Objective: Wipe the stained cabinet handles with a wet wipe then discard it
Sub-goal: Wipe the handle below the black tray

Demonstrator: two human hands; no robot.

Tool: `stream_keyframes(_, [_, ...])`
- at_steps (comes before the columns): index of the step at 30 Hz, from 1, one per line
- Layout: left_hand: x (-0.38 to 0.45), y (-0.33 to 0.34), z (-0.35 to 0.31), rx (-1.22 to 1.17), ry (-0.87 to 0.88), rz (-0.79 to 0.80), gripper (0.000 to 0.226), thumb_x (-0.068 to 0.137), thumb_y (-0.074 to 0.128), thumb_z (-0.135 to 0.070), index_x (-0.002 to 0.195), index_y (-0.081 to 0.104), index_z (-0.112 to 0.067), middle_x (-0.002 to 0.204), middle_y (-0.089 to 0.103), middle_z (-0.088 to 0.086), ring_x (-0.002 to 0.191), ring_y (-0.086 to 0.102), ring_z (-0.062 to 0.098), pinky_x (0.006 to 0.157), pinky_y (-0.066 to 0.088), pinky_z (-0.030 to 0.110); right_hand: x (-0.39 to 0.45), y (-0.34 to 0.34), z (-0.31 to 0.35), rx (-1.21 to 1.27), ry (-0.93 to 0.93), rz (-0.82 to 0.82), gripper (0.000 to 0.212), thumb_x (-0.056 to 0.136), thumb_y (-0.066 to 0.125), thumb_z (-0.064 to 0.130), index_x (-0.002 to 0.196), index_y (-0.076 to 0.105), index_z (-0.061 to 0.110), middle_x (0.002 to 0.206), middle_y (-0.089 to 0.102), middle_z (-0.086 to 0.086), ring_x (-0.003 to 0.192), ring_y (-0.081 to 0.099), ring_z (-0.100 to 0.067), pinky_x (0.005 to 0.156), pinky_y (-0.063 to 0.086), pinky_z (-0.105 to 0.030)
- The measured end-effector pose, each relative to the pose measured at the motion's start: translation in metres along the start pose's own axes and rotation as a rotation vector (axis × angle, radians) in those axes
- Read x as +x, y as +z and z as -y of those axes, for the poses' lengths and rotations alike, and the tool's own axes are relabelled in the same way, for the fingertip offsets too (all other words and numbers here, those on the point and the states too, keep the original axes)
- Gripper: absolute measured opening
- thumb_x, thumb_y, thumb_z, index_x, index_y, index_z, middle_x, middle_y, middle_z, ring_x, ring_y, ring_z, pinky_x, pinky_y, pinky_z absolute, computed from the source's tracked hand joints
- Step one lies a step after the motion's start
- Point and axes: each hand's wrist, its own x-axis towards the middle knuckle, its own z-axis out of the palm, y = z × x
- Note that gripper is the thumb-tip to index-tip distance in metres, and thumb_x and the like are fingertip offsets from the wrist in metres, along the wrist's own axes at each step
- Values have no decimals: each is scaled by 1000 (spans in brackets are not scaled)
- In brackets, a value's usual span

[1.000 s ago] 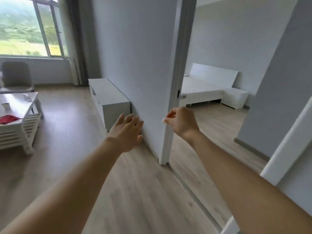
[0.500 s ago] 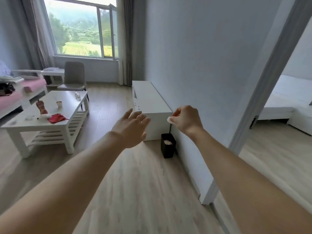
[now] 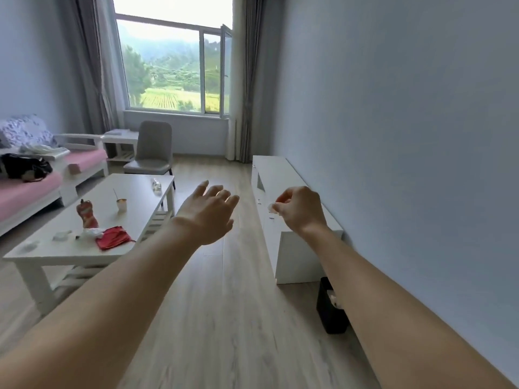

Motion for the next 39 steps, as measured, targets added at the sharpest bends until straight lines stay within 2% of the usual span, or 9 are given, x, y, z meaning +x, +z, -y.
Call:
stream_keyframes(5, [118, 47, 48, -98, 64, 6, 53, 101, 36, -39, 147, 22, -17, 150, 32, 3, 144, 16, 20, 118, 4, 39, 114, 34, -21, -84, 85, -42, 10, 81, 70, 19, 80, 68, 10, 90, 67, -7, 84, 62, -20, 77, 51, -30])
stream_keyframes(11, [268, 110, 100, -81, 160, -49, 54, 102, 37, -38, 148, 21, -15, 151, 31, 4, 144, 17, 21, 118, 2, 38, 265, 84, -62, -100, 163, -135, 11, 81, 71, 16, 81, 68, 6, 88, 68, -8, 82, 62, -21, 78, 52, -31])
stream_keyframes(22, [513, 217, 229, -76, 198, -46, 54, 102, 36, -38, 148, 21, -16, 150, 32, 3, 143, 19, 20, 118, 4, 39, 539, 236, -52, -63, 86, -125, 11, 81, 71, 20, 81, 69, 10, 91, 68, -7, 84, 64, -20, 79, 53, -31])
stream_keyframes(27, [623, 292, 299, -90, 232, -16, 52, 101, 36, -38, 147, 24, -15, 149, 34, 4, 142, 20, 21, 118, 6, 40, 639, 314, -64, -68, 163, -134, 11, 80, 71, 21, 82, 69, 10, 93, 68, -8, 86, 63, -21, 81, 54, -34])
stream_keyframes(34, [760, 392, 369, 3, 462, 5, 53, 101, 37, -40, 146, 25, -16, 147, 37, 3, 141, 24, 21, 117, 7, 41, 762, 394, -95, -81, 405, -241, 8, 80, 69, 12, 80, 69, 4, 86, 70, -7, 84, 65, -23, 80, 55, -37])
stream_keyframes(39, [856, 424, 353, -70, 650, -22, 51, 100, 38, -41, 144, 28, -16, 144, 41, 2, 139, 28, 21, 117, 9, 39, 814, 415, -128, -139, 530, -296, 8, 80, 68, 14, 81, 68, 6, 90, 68, -8, 87, 63, -24, 79, 54, -36])
